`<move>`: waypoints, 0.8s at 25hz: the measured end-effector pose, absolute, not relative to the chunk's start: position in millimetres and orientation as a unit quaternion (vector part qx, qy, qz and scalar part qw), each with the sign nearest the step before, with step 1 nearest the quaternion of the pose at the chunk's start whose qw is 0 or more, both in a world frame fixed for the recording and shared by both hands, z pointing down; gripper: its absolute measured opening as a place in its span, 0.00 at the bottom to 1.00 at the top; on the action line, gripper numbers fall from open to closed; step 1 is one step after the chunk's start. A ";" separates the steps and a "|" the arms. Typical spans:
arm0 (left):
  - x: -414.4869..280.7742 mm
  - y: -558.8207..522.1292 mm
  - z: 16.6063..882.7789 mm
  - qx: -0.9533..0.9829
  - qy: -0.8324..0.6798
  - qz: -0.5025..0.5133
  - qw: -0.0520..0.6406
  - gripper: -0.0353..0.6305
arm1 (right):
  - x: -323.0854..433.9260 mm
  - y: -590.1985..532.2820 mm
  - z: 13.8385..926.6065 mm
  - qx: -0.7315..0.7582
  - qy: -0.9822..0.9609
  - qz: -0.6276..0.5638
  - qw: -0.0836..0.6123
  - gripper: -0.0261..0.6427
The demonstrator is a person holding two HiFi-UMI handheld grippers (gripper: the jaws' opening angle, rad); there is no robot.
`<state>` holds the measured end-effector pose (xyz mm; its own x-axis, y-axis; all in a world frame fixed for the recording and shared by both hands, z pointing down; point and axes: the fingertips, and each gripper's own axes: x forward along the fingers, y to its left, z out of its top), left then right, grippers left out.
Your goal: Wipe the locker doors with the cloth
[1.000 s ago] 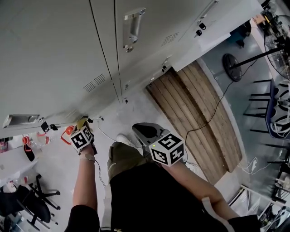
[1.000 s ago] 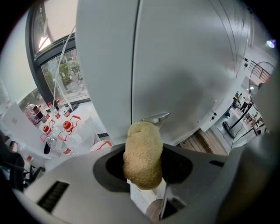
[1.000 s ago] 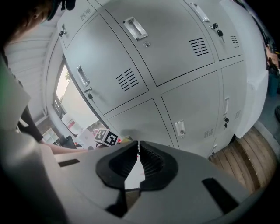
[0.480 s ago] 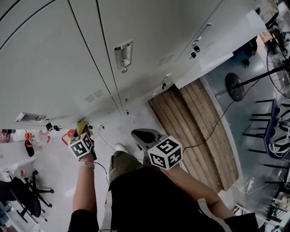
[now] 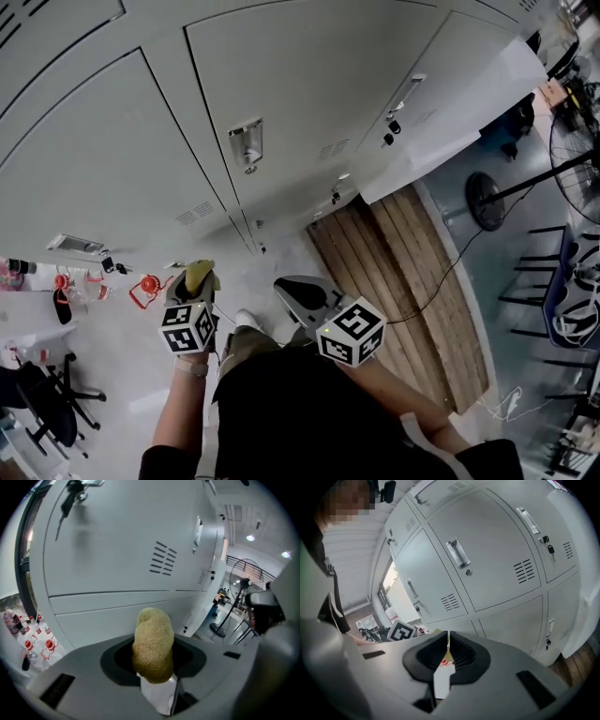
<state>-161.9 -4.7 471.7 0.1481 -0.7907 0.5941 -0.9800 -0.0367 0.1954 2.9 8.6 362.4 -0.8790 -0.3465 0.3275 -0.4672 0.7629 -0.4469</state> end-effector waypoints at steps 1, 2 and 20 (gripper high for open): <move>-151.9 -5.3 462.3 0.714 -0.621 0.156 0.283 0.28 | 4.9 7.1 356.6 0.222 -0.934 0.259 0.108 0.08; -142.5 -5.9 453.3 0.727 -0.610 0.147 0.279 0.28 | 6.9 5.2 350.7 0.226 -0.935 0.252 0.103 0.08; -55.3 -15.3 301.8 0.867 -0.476 0.003 0.148 0.28 | 27.8 -8.6 277.2 0.276 -0.953 0.108 0.063 0.08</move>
<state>-55.3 -15.3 301.8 0.5472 -0.8243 0.1457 -0.8258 -0.5032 0.2545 27.8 -8.6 277.2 -0.8399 -0.5124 0.1788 -0.5394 0.8246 -0.1706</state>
